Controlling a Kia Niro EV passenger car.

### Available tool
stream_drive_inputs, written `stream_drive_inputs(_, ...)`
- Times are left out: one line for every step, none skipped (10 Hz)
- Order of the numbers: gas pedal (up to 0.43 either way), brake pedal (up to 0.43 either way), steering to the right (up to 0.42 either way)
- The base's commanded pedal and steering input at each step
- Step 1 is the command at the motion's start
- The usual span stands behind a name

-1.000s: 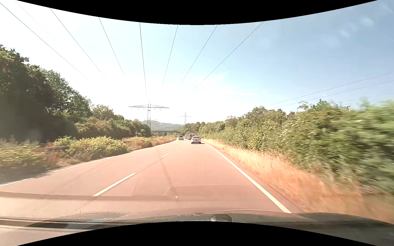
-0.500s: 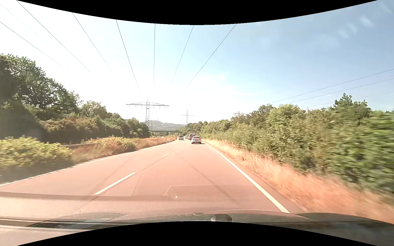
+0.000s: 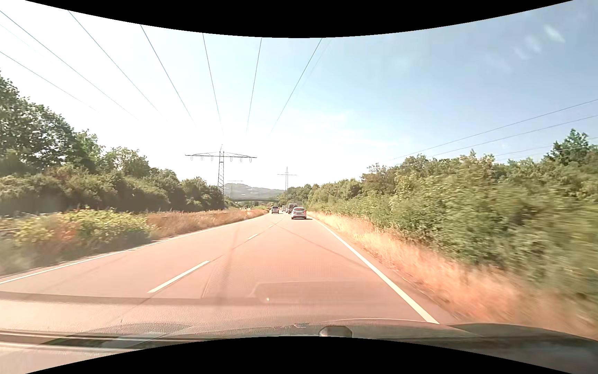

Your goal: Follow the waypoints while adhering to traffic rules and regulations

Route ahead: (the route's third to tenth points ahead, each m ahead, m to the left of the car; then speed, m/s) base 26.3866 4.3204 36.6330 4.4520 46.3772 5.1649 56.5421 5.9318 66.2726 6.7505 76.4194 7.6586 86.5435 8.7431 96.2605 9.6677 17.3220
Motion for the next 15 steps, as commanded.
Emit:
stream_drive_inputs(0.000, 0.000, -0.007)
stream_drive_inputs(0.000, 0.000, -0.007)
stream_drive_inputs(0.000, 0.000, -0.007)
stream_drive_inputs(0.000, 0.000, -0.007)
stream_drive_inputs(0.000, 0.000, -0.007)
stream_drive_inputs(0.000, 0.000, -0.007)
stream_drive_inputs(0.000, 0.000, -0.007)
stream_drive_inputs(0.000, 0.000, -0.007)
stream_drive_inputs(0.000, 0.000, -0.007)
stream_drive_inputs(0.000, 0.000, -0.007)
stream_drive_inputs(0.000, 0.000, -0.007)
stream_drive_inputs(0.000, 0.000, -0.007)
stream_drive_inputs(0.000, 0.000, -0.006)
stream_drive_inputs(0.000, 0.000, -0.006)
stream_drive_inputs(0.000, 0.000, -0.006)
